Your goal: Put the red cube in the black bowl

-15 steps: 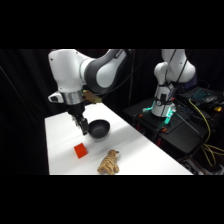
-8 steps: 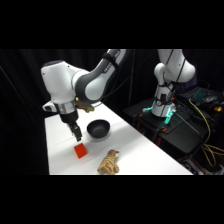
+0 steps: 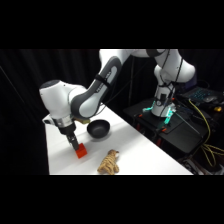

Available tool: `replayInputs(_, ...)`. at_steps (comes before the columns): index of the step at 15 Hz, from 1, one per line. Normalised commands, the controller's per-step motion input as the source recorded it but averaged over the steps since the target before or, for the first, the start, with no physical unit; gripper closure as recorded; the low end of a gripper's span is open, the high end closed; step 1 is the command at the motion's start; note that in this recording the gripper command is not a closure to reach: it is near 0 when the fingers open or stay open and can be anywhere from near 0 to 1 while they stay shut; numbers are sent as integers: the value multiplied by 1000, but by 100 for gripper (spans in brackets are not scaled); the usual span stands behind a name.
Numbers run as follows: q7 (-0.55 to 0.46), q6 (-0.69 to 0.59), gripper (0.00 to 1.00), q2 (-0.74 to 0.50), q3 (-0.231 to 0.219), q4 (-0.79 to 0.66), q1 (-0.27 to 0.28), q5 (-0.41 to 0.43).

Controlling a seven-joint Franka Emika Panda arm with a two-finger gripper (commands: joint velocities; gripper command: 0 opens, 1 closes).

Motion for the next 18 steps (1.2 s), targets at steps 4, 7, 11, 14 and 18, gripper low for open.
replayInputs(4,142,28,0,241,-22,329,-6,58)
replayInputs(7,159,-24,0,161,-52,187,0,64)
replayInputs(11,168,-29,0,102,-82,65,73,14)
replayInputs(14,159,-65,0,21,-103,-5,135,-34)
replayInputs(18,146,-113,0,-64,-100,-25,146,-73)
